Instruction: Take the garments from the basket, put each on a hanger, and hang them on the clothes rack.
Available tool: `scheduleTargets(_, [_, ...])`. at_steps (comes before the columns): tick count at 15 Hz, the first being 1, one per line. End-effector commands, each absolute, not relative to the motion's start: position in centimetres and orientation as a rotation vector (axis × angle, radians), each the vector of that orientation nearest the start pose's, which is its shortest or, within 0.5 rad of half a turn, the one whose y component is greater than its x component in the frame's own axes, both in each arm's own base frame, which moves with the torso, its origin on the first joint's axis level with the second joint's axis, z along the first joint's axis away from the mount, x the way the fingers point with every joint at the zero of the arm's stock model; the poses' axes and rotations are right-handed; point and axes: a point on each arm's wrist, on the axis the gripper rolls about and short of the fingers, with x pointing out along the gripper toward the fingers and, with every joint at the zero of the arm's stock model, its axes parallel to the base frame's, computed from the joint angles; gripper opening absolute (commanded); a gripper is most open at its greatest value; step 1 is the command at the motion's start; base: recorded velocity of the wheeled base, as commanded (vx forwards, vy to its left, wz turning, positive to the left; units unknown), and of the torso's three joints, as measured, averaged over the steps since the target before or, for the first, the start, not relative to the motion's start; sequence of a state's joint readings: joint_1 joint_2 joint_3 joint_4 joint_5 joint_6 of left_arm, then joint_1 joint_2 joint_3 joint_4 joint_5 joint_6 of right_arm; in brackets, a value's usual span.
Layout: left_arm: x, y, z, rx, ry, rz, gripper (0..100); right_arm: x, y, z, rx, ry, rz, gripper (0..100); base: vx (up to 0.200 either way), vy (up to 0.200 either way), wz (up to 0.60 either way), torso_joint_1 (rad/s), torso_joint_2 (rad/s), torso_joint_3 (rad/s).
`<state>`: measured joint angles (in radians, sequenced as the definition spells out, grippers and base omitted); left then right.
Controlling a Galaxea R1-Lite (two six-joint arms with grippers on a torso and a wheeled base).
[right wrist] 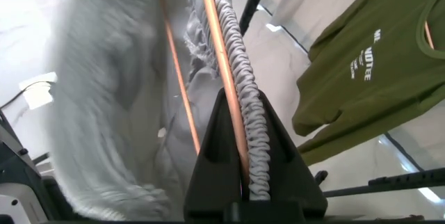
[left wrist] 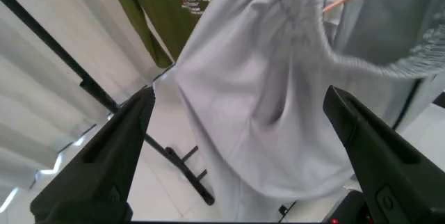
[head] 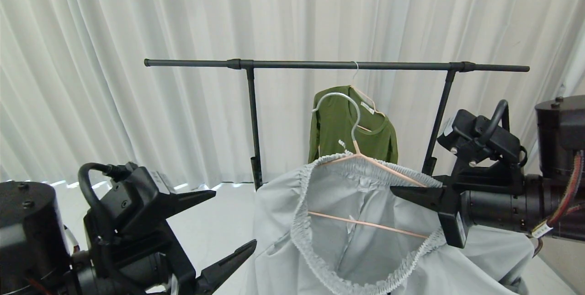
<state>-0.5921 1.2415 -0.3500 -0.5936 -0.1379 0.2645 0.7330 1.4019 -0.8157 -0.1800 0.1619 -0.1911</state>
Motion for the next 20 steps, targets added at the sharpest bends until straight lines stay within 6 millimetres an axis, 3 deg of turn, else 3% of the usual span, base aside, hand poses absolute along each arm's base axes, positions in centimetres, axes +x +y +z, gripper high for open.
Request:
scheduleTargets(1, [12.9,-9.0,15.9,0.325,0.209,-0.758,100,17.0,15.7,22.3,-0.287,0.315,0.916,0,0.000,0.000,0.00,0.000,0.00,0.000])
scheduleTargets(4, [13.4,-8.9,13.4,0.354,0.331,-0.747,100,16.8,15.7,23.1,-0.256,0.286,0.919,0,0.000,0.000,0.00,0.000,0.00,0.000])
scheduleTargets(8, [18.3,-9.7,10.4,0.399,0.514,-0.620,100,16.0,15.4,24.3,-0.217,0.233,0.954,0,0.000,0.000,0.00,0.000,0.00,0.000])
scheduleTargets(12, [21.9,-9.8,8.6,0.373,0.471,-0.551,100,15.1,15.6,25.0,-0.192,0.207,0.996,0,0.000,0.000,0.00,0.000,0.00,0.000])
scheduleTargets(17, [22.0,-9.7,8.4,0.372,0.459,-0.549,100,14.9,16.0,25.5,-0.181,0.195,1.016,0,0.000,0.000,0.00,0.000,0.00,0.000])
scheduleTargets(18, [22.0,-9.7,8.4,0.371,0.456,-0.549,0,14.9,16.1,25.5,-0.182,0.195,1.021,0,0.000,0.000,0.00,0.000,0.00,0.000])
scheduleTargets(20, [22.2,-9.8,8.8,0.367,0.412,-0.538,0,14.8,16.1,25.3,-0.184,0.199,1.021,0,0.000,0.000,0.00,0.000,0.00,0.000])
